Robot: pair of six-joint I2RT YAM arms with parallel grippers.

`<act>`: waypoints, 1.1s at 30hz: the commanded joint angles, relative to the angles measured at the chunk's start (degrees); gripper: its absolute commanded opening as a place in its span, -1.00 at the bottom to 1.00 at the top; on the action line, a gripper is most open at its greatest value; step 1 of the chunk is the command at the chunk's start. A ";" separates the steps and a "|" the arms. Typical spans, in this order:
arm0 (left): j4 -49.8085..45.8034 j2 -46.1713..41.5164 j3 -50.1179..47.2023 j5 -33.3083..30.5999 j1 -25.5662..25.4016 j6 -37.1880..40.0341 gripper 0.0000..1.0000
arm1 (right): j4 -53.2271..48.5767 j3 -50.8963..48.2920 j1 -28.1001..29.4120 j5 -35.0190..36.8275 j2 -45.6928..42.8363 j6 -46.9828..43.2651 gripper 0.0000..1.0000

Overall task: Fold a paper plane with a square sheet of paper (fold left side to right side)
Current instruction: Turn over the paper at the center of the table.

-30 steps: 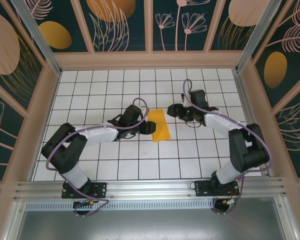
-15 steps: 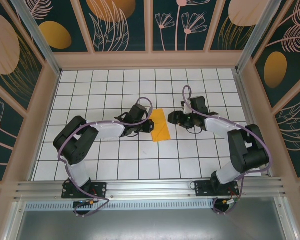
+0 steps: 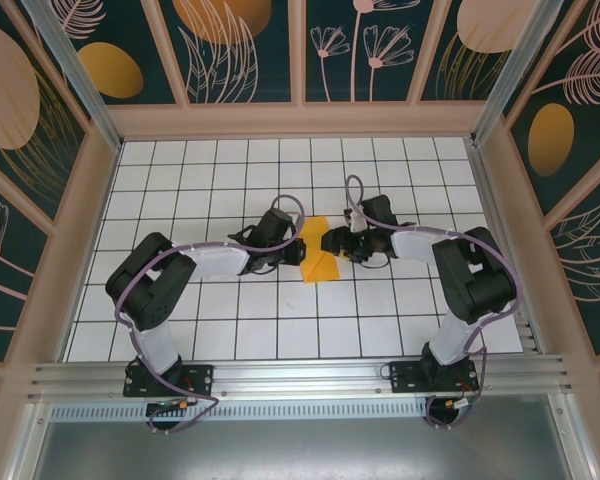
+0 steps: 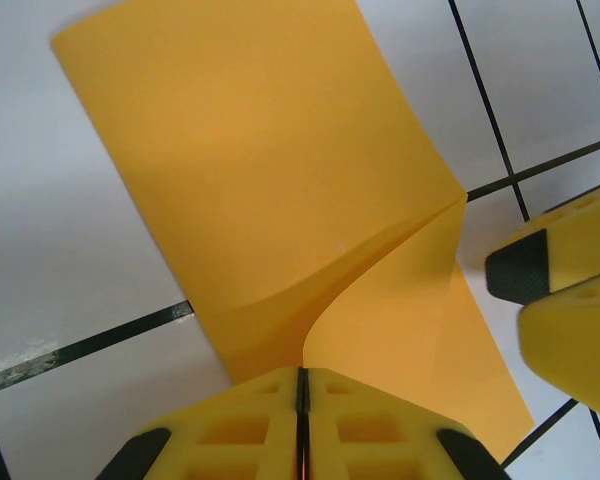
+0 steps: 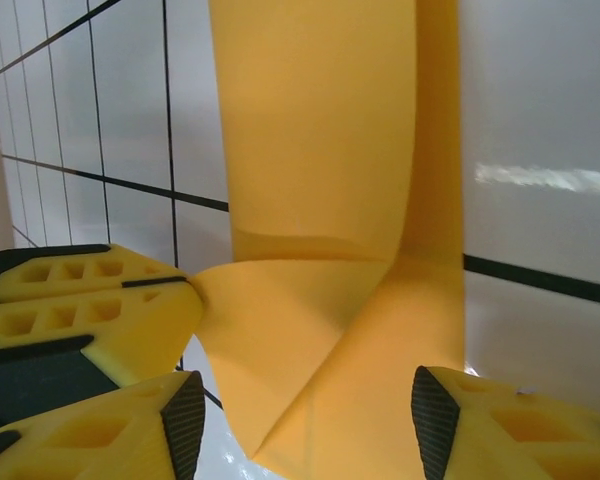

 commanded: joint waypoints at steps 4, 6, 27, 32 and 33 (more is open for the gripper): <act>-0.13 -1.79 -0.96 -0.39 0.11 -0.36 -0.78 | 3.41 2.91 1.12 -2.31 4.10 2.98 0.11; -0.05 -1.73 -0.98 -0.40 0.10 -0.27 -0.78 | 4.20 3.29 1.42 -2.97 4.91 3.58 0.04; -3.71 -25.96 -3.72 -2.96 4.31 -2.40 0.97 | 19.88 -0.01 -7.88 -16.45 -7.49 3.09 -1.00; 1.85 -32.87 -4.44 3.64 4.31 -6.20 0.97 | 25.57 1.68 -10.42 -22.01 -15.52 6.75 -1.00; 3.80 -33.74 -4.59 5.51 4.29 -7.15 0.97 | 26.57 2.48 -10.29 -22.98 -16.80 7.76 -1.00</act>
